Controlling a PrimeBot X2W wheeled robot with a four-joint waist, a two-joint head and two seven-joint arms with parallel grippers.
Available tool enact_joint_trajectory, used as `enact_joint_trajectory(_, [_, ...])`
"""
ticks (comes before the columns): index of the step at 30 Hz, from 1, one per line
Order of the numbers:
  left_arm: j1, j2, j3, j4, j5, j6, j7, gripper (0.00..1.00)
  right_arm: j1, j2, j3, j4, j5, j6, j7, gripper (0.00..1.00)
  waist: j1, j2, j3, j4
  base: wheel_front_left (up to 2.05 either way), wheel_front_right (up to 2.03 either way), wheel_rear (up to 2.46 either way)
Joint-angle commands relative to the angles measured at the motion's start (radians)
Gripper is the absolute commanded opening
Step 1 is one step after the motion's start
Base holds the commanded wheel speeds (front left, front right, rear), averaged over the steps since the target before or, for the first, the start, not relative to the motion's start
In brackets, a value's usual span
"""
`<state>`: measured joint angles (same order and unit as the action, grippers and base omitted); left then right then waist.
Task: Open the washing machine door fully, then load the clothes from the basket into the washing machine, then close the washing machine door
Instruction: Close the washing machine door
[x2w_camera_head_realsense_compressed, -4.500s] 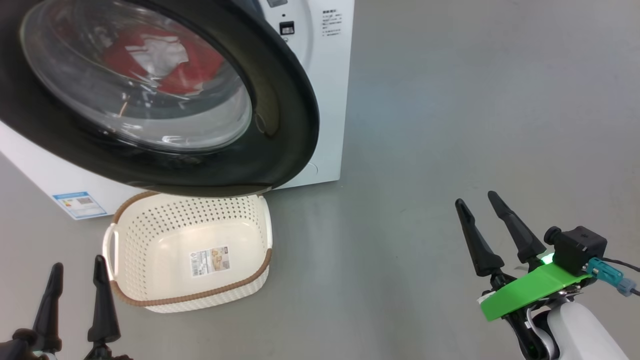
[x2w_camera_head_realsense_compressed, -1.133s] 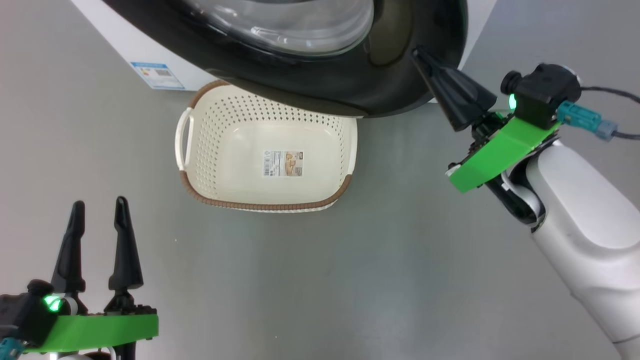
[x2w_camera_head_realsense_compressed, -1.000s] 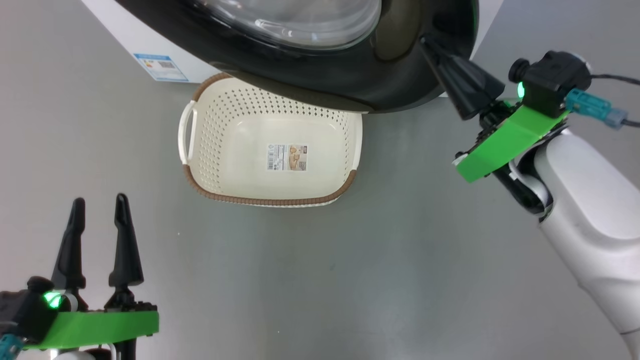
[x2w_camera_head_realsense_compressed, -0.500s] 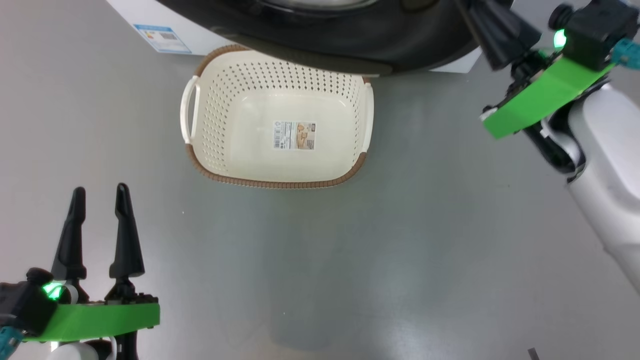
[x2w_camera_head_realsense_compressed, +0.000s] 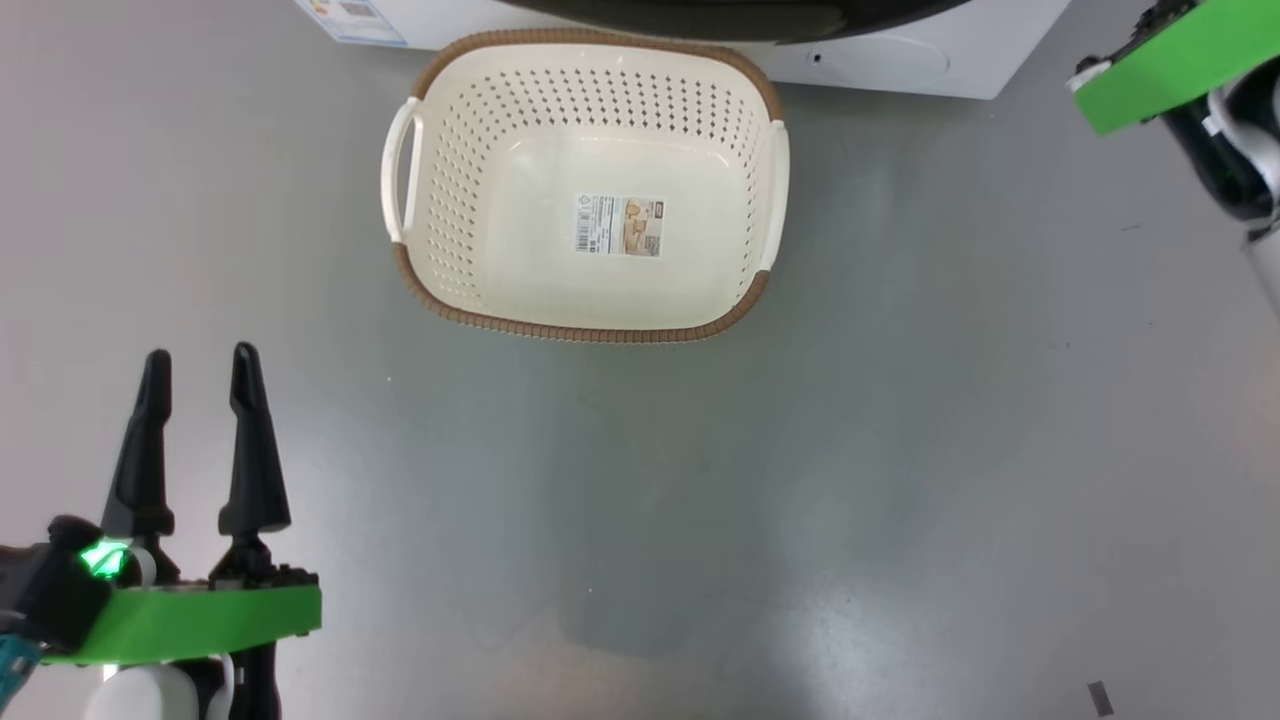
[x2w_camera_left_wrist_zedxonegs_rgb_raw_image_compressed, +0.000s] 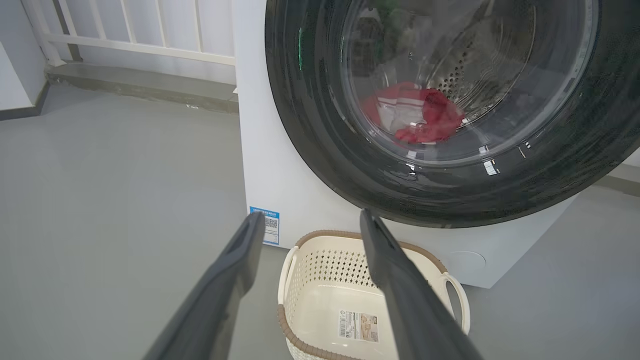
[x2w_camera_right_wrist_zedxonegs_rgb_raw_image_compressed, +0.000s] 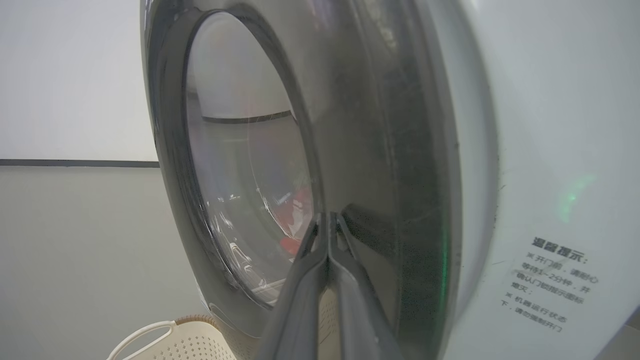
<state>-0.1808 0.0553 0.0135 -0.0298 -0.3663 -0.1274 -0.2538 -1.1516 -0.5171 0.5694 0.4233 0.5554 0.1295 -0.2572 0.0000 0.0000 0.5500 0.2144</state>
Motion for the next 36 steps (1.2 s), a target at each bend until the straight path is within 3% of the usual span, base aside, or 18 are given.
enact_joint_trajectory(1, [-0.019, 0.023, 0.039, -0.026, -0.010, -0.003, -0.008, 1.00, -0.017, -0.010, 0.000, -0.008, -0.010, 0.001, -0.005, 0.00, 0.0000, 0.0000, 0.011, 0.011, 0.00, 0.00, 0.00])
enact_joint_trajectory(15, [-0.034, 0.011, 0.035, -0.022, -0.016, -0.003, -0.008, 1.00, -0.163, -0.036, -0.037, 0.130, -0.033, 0.001, -0.005, 0.00, 0.0000, 0.0000, 0.030, 0.045, 0.00, 0.00, 0.00])
enact_joint_trajectory(29, [-0.013, 0.019, 0.043, -0.011, -0.001, -0.003, -0.008, 1.00, -0.049, 0.019, -0.071, 0.125, -0.065, 0.001, -0.005, 0.00, 0.0000, 0.0000, -0.049, 0.013, 0.00, 0.00, 0.00])
enact_joint_trajectory(30, [-0.011, 0.019, 0.043, -0.010, 0.000, -0.003, -0.008, 1.00, -0.037, 0.023, -0.073, 0.121, -0.067, 0.001, -0.005, 0.10, 0.0000, 0.0000, -0.058, 0.010, 0.00, 0.00, 0.00])
enact_joint_trajectory(31, [-0.009, 0.020, 0.042, -0.008, 0.002, -0.003, -0.008, 1.00, -0.023, 0.025, -0.075, 0.116, -0.068, 0.001, -0.005, 0.30, 0.0000, 0.0000, -0.067, 0.006, 0.00, 0.00, 0.00])
enact_joint_trajectory(32, [-0.006, 0.020, 0.041, -0.006, 0.003, -0.003, -0.008, 1.00, -0.008, 0.028, -0.079, 0.110, -0.069, 0.001, -0.005, 0.44, 0.0000, 0.0000, -0.078, 0.002, 0.00, 0.00, 0.00])
enact_joint_trajectory(33, [-0.003, 0.021, 0.041, -0.003, 0.005, -0.003, -0.008, 1.00, 0.009, 0.031, -0.083, 0.103, -0.069, 0.001, -0.005, 0.62, 0.0000, 0.0000, -0.090, -0.002, 0.00, 0.00, 0.00])
enact_joint_trajectory(34, [0.000, 0.022, 0.041, 0.000, 0.006, -0.003, -0.008, 1.00, 0.026, 0.034, -0.089, 0.097, -0.070, 0.001, -0.005, 0.90, 0.0000, 0.0000, -0.102, -0.007, 0.00, 0.00, 0.00])
enact_joint_trajectory(35, [0.003, 0.024, 0.042, 0.002, 0.007, -0.003, -0.008, 1.00, 0.045, 0.037, -0.097, 0.090, -0.070, 0.001, -0.005, 1.00, 0.0000, 0.0000, -0.114, -0.012, 0.00, 0.00, 0.00])
enact_joint_trajectory(36, [0.006, 0.025, 0.043, 0.004, 0.009, -0.003, -0.008, 1.00, 0.064, 0.041, -0.104, 0.083, -0.070, 0.001, -0.005, 1.00, 0.0000, 0.0000, -0.127, -0.018, 0.00, 0.00, 0.00])
